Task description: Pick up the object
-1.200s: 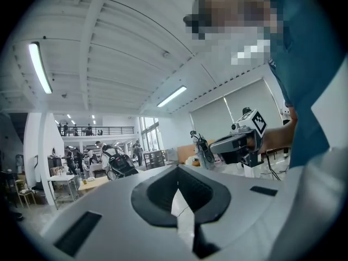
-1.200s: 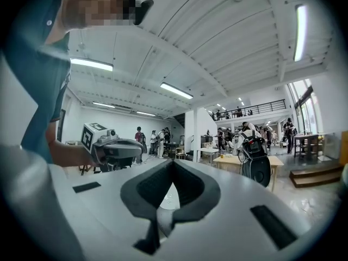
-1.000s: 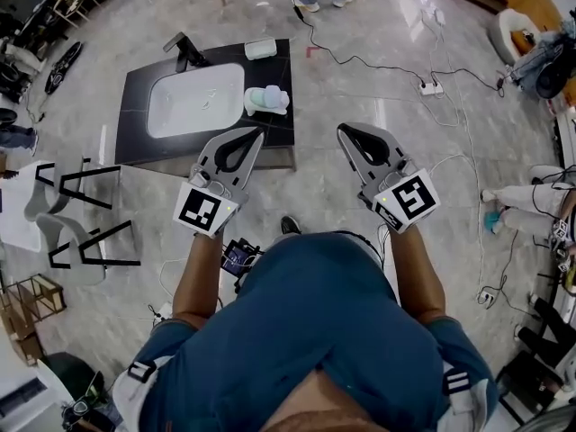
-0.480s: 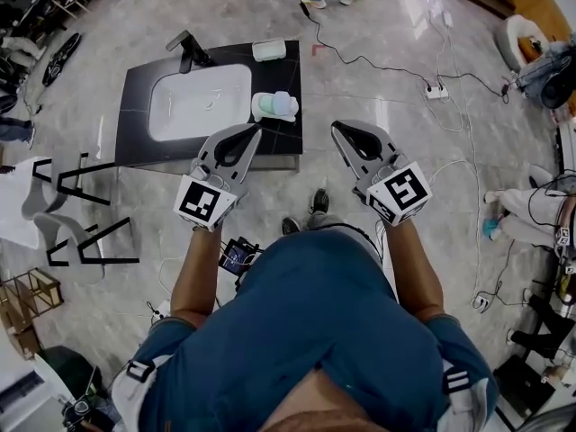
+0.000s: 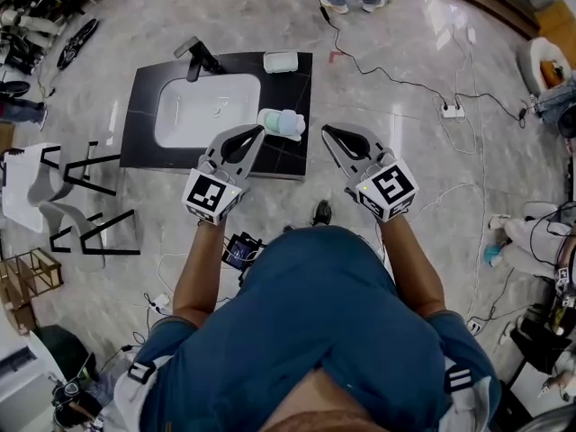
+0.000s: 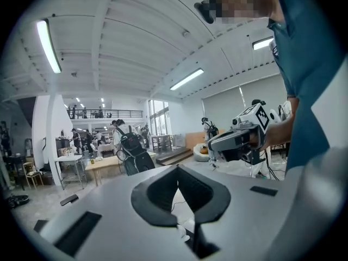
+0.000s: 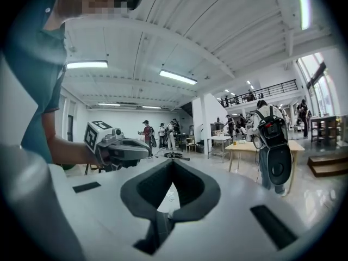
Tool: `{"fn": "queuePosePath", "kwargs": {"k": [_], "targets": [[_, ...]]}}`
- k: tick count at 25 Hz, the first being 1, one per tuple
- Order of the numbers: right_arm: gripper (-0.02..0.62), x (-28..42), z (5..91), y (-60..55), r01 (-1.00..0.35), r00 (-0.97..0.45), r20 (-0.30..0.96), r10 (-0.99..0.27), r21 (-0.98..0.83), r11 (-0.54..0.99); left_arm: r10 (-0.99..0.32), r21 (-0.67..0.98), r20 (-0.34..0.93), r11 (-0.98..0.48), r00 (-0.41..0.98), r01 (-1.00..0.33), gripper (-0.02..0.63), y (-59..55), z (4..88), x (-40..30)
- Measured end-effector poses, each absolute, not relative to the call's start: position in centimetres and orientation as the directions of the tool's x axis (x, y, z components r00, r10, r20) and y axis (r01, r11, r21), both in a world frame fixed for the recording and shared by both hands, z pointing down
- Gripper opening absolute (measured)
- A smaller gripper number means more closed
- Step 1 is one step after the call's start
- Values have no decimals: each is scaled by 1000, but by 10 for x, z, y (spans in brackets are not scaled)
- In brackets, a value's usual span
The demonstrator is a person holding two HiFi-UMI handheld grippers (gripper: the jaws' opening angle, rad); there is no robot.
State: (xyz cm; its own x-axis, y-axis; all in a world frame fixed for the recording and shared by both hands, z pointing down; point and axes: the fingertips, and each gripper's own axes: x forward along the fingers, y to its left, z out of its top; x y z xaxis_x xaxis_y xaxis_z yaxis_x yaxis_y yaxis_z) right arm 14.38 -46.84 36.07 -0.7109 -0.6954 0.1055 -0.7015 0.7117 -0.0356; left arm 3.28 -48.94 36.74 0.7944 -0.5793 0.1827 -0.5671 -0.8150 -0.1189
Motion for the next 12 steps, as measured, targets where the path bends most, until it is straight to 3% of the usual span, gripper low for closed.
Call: {"fn": "queuePosePath", "kwargs": {"k": [12], "targets": [[14, 138, 403, -525, -656, -752, 163, -639, -89, 750, -586, -110, 246, -809, 772, -578, 5, -544, 405, 32]]}}
